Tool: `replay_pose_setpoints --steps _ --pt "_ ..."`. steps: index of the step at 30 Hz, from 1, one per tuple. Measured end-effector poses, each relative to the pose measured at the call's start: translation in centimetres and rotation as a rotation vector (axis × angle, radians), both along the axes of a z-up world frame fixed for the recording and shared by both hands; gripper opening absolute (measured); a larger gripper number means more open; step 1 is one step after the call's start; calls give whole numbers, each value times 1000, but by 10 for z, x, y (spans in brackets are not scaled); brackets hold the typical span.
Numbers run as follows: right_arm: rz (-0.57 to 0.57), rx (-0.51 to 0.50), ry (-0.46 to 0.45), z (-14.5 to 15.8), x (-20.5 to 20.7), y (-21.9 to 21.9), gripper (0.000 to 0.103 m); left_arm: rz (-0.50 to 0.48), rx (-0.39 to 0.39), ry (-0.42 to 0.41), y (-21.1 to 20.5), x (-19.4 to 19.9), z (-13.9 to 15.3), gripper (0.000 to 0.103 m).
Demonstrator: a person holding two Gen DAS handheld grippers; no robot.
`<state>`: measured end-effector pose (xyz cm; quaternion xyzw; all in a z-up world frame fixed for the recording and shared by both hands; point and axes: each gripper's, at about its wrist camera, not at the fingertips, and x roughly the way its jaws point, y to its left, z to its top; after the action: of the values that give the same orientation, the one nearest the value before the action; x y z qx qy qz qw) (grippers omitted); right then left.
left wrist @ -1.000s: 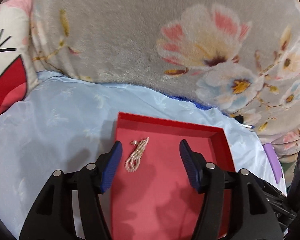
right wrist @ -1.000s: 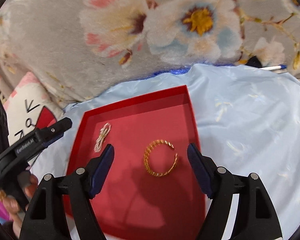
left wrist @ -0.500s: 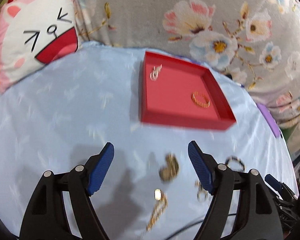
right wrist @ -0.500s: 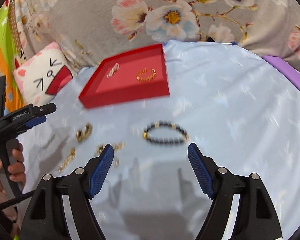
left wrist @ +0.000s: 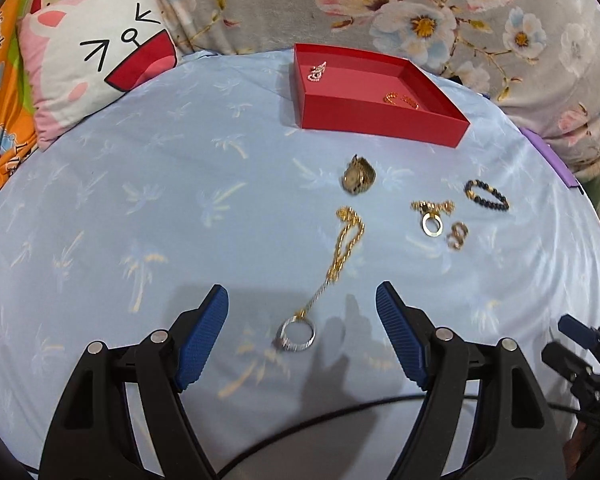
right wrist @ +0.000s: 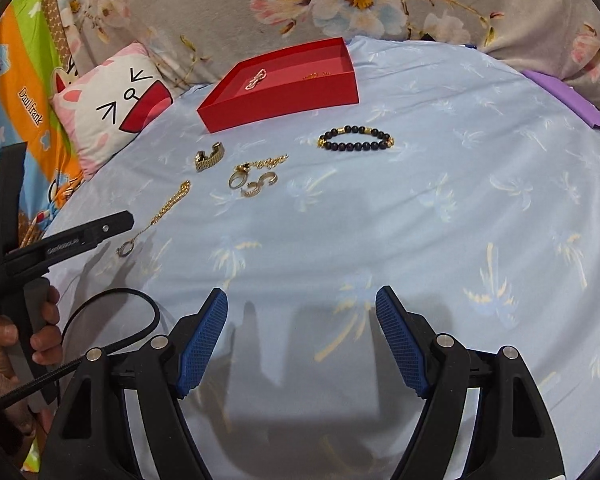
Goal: Organize jewelry
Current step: 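Withdraw both grippers from the red box back over the jewelry, then lower the right gripper onto the black bead bracelet and grasp it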
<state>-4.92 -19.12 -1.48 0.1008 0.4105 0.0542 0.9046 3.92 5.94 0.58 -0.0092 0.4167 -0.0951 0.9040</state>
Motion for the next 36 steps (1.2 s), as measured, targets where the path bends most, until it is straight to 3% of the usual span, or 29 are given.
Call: replay_pose_setpoints --steps 6,15,26,32,36 --pt "8 11 21 -5 -1 4 75 12 2 3 13 -18 -4 74" --pt "-9 -26 12 0 21 -3 75 16 -13 7 7 0 -3 74" --pt "-28 -87 -34 16 109 -30 75 -11 -6 14 -26 43 -9 73" --pt "-26 -132 -10 8 160 -37 74 -15 -8 21 -32 51 -12 73" --pt "-49 -100 8 7 183 -48 68 -10 -9 25 -30 53 -14 73"
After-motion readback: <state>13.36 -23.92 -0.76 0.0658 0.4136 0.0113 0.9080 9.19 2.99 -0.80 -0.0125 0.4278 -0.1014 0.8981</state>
